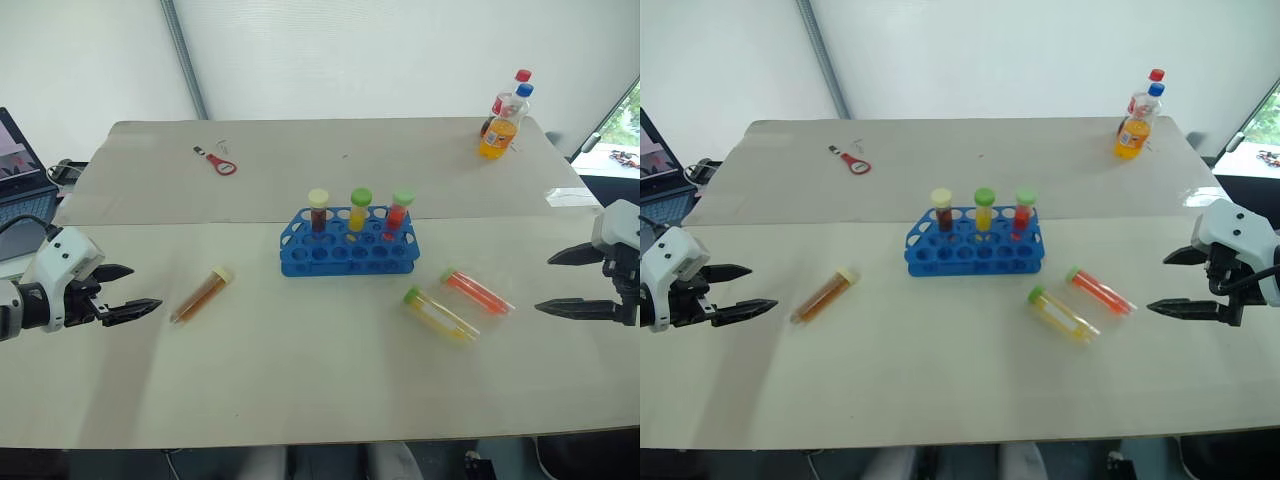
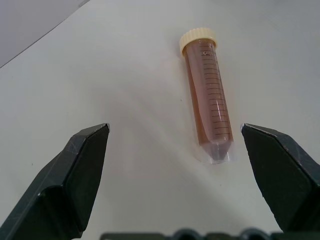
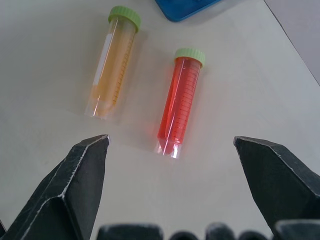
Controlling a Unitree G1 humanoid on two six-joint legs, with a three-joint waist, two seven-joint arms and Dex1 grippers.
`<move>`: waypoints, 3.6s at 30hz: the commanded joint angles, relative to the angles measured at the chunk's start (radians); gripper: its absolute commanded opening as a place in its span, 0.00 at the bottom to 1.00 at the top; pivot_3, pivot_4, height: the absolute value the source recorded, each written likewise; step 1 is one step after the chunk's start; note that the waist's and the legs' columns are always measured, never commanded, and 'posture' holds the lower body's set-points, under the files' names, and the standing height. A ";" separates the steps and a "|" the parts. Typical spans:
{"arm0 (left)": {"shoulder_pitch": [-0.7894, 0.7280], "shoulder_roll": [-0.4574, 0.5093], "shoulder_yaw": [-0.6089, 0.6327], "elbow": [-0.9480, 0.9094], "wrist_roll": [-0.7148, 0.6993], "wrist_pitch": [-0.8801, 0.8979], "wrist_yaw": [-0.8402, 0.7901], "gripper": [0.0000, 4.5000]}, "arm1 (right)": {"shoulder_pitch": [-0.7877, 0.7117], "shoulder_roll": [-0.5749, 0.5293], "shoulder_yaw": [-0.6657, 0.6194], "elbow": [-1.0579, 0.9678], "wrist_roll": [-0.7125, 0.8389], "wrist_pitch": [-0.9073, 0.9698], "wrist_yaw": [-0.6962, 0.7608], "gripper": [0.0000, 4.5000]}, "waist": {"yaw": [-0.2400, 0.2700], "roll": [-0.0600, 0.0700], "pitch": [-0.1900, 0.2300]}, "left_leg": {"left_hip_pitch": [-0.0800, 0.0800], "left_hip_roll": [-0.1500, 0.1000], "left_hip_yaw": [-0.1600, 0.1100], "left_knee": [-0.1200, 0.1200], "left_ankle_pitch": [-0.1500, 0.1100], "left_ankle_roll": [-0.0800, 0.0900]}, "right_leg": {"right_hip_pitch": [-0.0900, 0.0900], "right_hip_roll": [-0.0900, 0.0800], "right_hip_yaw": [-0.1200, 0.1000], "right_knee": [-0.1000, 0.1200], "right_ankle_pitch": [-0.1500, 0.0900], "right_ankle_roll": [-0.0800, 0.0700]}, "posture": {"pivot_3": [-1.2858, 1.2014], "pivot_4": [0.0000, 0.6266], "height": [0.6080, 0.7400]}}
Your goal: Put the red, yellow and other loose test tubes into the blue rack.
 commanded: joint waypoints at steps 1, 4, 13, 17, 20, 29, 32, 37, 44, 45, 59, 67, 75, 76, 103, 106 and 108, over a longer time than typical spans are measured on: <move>-0.012 0.015 0.029 0.001 -0.006 -0.019 -0.005 1.00 | -0.014 -0.015 -0.020 -0.012 -0.002 -0.017 -0.004 0.99 | 0.000 0.000 0.000 | 0.000 0.000 0.000 0.000 0.000 0.000 | 0.000 0.000 0.000 0.000 0.000 0.000 | 0.52 0.24 1.00; -0.018 0.014 0.036 0.011 -0.008 -0.019 -0.002 1.00 | -0.011 -0.014 -0.022 -0.011 -0.004 -0.018 -0.006 0.99 | 0.000 0.000 0.000 | 0.000 0.000 0.000 0.000 0.000 0.000 | 0.000 0.000 0.000 0.000 0.000 0.000 | 0.52 0.24 1.00; -0.034 -0.004 0.046 0.027 0.009 -0.063 0.029 1.00 | -0.003 -0.015 -0.033 -0.011 -0.006 -0.015 -0.009 0.99 | 0.000 0.000 0.000 | 0.000 0.000 0.000 0.000 0.000 0.000 | 0.000 0.000 0.000 0.000 0.000 0.000 | 0.52 0.24 1.00; -0.075 -0.026 0.028 -0.071 -0.074 -0.040 0.001 1.00 | -0.015 -0.017 -0.026 -0.007 -0.008 -0.020 -0.013 0.99 | 0.003 0.000 0.000 | 0.000 0.000 0.000 0.000 0.000 0.000 | 0.000 0.000 0.000 0.000 0.000 0.000 | 0.52 0.24 1.00; -0.107 -0.049 -0.019 -0.226 -0.188 0.047 -0.018 1.00 | -0.047 -0.011 -0.004 -0.022 -0.006 -0.018 -0.029 0.99 | 0.004 0.000 0.000 | -0.001 -0.001 0.000 0.001 0.000 0.000 | 0.000 -0.002 0.000 0.000 0.000 0.000 | 0.52 0.24 1.00; -0.313 -0.186 -0.252 -0.502 -0.362 0.166 0.036 1.00 | -0.261 0.079 0.259 -0.067 -0.141 0.058 -0.173 0.99 | -0.006 0.000 0.000 | 0.000 0.000 0.001 0.001 0.000 0.000 | -0.001 0.000 0.001 0.001 0.000 0.001 | 0.52 0.24 1.00; -0.359 -0.202 -0.304 -0.511 -0.335 0.140 0.032 1.00 | -0.349 0.119 0.375 -0.077 -0.191 0.182 -0.190 0.99 | -0.008 0.000 0.000 | 0.000 -0.001 0.002 0.001 0.000 0.000 | 0.000 0.000 0.002 0.001 0.000 0.000 | 0.52 0.24 1.00; -0.411 -0.245 -0.356 -0.513 -0.336 0.126 0.033 1.00 | -0.492 0.214 0.533 -0.006 -0.273 0.271 -0.197 0.99 | -0.007 0.000 0.000 | -0.001 -0.001 0.002 0.003 0.000 0.000 | 0.000 0.001 0.002 0.001 0.000 0.000 | 0.52 0.24 1.00; -0.437 -0.282 -0.395 -0.521 -0.312 0.102 0.045 1.00 | -0.605 0.308 0.666 0.160 -0.381 0.235 -0.183 0.99 | 0.000 0.000 0.000 | -0.002 -0.001 0.002 0.004 0.000 0.001 | -0.001 0.001 0.002 0.000 0.000 0.001 | 0.52 0.24 1.00; -0.438 -0.286 -0.396 -0.521 -0.310 0.100 0.047 1.00 | -0.615 0.318 0.677 0.183 -0.394 0.230 -0.181 0.99 | 0.000 0.000 0.000 | -0.002 -0.001 0.002 0.004 0.000 0.001 | -0.001 0.001 0.002 0.000 0.000 0.001 | 0.52 0.24 1.00; -0.427 -0.354 -0.445 -0.534 -0.277 0.068 0.082 1.00 | -0.663 0.410 0.700 0.303 -0.432 0.338 -0.139 0.99 | 0.000 0.000 0.000 | -0.002 -0.001 0.001 0.005 0.000 0.001 | -0.001 0.001 0.002 0.000 0.001 0.001 | 0.52 0.24 1.00; -0.405 -0.353 -0.448 -0.523 -0.264 0.052 0.075 1.00 | -0.655 0.418 0.690 0.289 -0.427 0.390 -0.141 0.43 | 0.000 0.000 0.000 | -0.002 -0.001 0.001 0.005 0.000 0.001 | -0.001 0.001 0.002 0.000 0.001 0.001 | 0.52 0.24 1.00; -0.386 -0.329 -0.415 -0.485 -0.248 0.049 0.069 1.00 | -0.666 0.406 0.647 0.256 -0.395 0.454 -0.135 0.21 | 0.000 0.000 0.000 | -0.002 -0.001 0.001 0.005 0.000 0.001 | -0.001 0.001 0.002 0.000 0.001 0.001 | 0.52 0.24 1.00; -0.381 -0.325 -0.407 -0.481 -0.249 0.051 0.072 1.00 | -0.666 0.400 0.630 0.244 -0.385 0.463 -0.137 0.21 | 0.000 0.000 0.000 | -0.002 -0.001 0.001 0.005 0.000 0.001 | -0.001 0.001 0.002 0.000 0.001 0.001 | 0.52 0.24 1.00; -0.419 -0.379 -0.294 -0.415 -0.378 0.091 0.116 1.00 | -0.125 1.133 0.101 -0.346 -0.182 -0.166 -0.919 0.21 | -0.007 -0.002 -0.001 | 0.000 -0.004 -0.004 0.003 0.002 -0.002 | 0.000 0.001 -0.001 0.003 0.002 0.000 | 0.52 0.24 1.00; -0.411 -0.366 -0.294 -0.419 -0.378 0.090 0.100 1.00 | -0.138 1.160 0.130 -0.258 -0.205 -0.252 -0.960 0.21 | -0.014 -0.002 -0.001 | 0.000 -0.003 -0.004 0.002 0.002 -0.002 | 0.000 0.001 -0.001 0.003 0.002 0.000 | 0.52 0.24 1.00; -0.401 -0.345 -0.302 -0.426 -0.372 0.091 0.079 1.00 | -0.150 1.172 0.140 -0.207 -0.210 -0.297 -0.984 0.21 | -0.019 -0.002 -0.001 | 0.000 -0.003 -0.004 0.002 0.003 -0.002 | 0.000 0.001 -0.001 0.003 0.002 0.000 | 0.52 0.24 1.00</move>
